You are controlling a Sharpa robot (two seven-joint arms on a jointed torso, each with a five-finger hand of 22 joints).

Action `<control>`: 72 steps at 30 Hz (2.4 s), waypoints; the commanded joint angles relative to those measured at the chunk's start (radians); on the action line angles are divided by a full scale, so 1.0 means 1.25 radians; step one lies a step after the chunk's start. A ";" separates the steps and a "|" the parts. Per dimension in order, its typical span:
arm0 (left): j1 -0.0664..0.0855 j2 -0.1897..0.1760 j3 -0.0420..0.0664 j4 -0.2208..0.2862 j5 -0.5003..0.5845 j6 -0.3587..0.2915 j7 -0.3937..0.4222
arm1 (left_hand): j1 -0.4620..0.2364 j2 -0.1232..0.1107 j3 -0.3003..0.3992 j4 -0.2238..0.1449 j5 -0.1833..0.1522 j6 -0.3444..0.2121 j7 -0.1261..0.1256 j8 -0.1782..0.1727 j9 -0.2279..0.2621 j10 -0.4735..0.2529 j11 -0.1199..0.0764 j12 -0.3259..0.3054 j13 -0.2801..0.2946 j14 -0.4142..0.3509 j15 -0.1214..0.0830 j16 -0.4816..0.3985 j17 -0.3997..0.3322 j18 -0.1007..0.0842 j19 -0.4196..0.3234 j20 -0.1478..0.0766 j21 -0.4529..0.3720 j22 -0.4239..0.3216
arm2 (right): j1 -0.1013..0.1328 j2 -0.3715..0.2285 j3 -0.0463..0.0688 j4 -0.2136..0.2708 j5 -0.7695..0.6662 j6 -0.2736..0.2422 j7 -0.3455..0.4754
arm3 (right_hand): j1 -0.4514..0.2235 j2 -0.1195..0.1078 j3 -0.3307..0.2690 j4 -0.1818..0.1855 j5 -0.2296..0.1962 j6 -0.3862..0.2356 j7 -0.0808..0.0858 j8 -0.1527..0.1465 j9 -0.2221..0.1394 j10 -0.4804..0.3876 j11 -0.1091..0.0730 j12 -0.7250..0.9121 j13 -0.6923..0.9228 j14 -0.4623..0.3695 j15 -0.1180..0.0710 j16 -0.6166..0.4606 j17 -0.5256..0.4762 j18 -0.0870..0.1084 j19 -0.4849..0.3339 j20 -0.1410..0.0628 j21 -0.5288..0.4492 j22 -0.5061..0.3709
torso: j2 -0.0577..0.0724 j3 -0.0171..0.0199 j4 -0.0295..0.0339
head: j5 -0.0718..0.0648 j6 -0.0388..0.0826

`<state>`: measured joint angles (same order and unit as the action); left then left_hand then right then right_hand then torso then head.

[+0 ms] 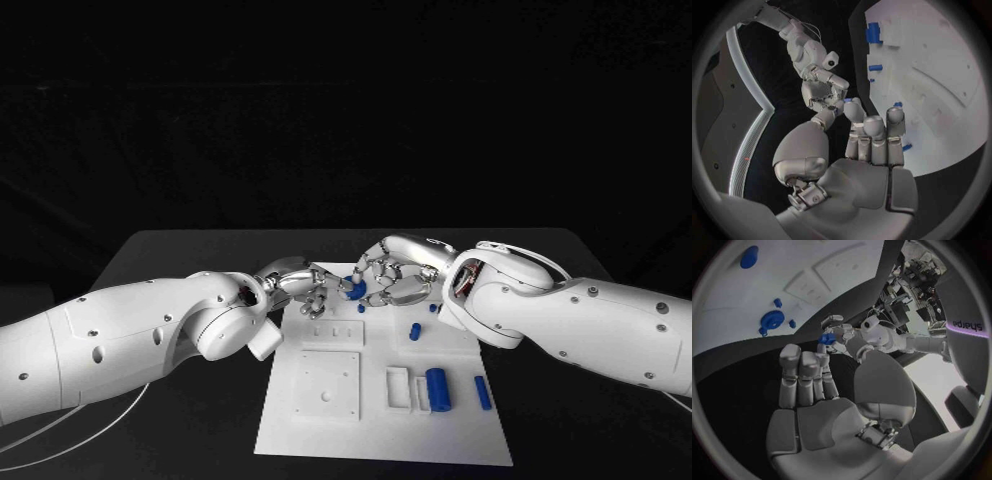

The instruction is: Assemble the parts on the task board

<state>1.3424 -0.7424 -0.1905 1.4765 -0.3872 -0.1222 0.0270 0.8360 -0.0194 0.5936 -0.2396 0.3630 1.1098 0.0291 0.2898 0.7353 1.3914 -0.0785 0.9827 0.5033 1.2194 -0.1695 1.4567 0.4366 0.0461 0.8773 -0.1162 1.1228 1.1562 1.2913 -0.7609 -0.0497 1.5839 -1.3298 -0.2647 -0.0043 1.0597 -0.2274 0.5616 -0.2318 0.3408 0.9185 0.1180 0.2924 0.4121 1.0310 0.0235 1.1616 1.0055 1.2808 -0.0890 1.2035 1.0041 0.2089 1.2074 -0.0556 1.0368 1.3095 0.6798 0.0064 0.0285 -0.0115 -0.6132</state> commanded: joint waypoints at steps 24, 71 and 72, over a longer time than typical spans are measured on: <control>0.001 0.001 0.001 0.007 0.008 0.024 0.018 | 0.049 0.050 0.016 -0.015 0.005 -0.001 0.002 0.002 0.002 -0.005 -0.002 -0.001 -0.001 -0.009 -0.011 -0.002 -0.001 -0.003 -0.007 -0.118 -0.001 -0.001 | -0.003 0.011 -0.004 -0.011 -0.004 0.024 0.006 | -0.011 0.009 -0.002 0.008 -0.004 -0.016 0.017 0.000 0.000 -0.005 0.002 0.004 -0.002 0.000 0.004 -0.005 0.001 0.042 -0.004 -0.004 -0.004 0.011 | 0.000 0.0005 -0.0008 | 0.001 -0.003; 0.001 0.005 0.000 0.003 -0.121 -0.024 -0.078 | 0.058 0.041 0.017 -0.020 0.032 0.007 -0.002 0.007 0.007 -0.003 -0.006 0.002 -0.003 -0.006 -0.015 0.003 0.000 -0.004 -0.007 -0.120 0.005 -0.003 | -0.006 0.000 -0.005 -0.063 -0.009 -0.015 0.004 | -0.024 0.006 0.000 0.021 -0.001 -0.007 0.012 0.004 0.001 -0.011 -0.003 0.002 -0.008 -0.005 -0.001 -0.009 0.001 0.042 -0.007 -0.005 -0.007 0.011 | 0.000 0.0007 -0.0005 | 0.003 -0.005; 0.001 0.005 0.000 0.002 -0.138 -0.033 -0.096 | 0.059 0.040 0.017 -0.021 0.039 0.008 -0.003 0.007 0.008 -0.002 -0.007 0.002 -0.003 -0.005 -0.016 0.004 0.000 -0.003 -0.006 -0.121 0.006 -0.004 | -0.006 -0.001 -0.003 -0.070 -0.009 -0.020 0.005 | -0.023 0.005 0.000 0.021 0.001 -0.007 0.012 0.004 0.001 -0.011 -0.003 0.002 -0.008 -0.005 -0.001 -0.009 0.001 0.042 -0.007 -0.005 -0.007 0.010 | 0.000 0.0008 -0.0005 | 0.003 -0.005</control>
<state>1.3430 -0.7385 -0.1908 1.4781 -0.4689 -0.1241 -0.0231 0.8439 -0.0273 0.5964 -0.2485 0.4116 1.1119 0.0253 0.2916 0.7449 1.3872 -0.0817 0.9827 0.5001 1.2178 -0.1680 1.4567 0.4367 0.0462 0.8739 -0.1126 1.1270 1.1517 1.2837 -0.7599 -0.0550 1.5027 -1.3319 -0.2659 -0.0055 1.0346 -0.2185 0.5618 -0.2095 0.3379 0.9249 0.1265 0.3017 0.4147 1.0217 0.0180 1.1653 0.9962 1.2809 -0.0891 1.1986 1.0054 0.2087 1.1978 -0.0565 1.0334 1.3094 0.6796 0.0068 0.0281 -0.0080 -0.6185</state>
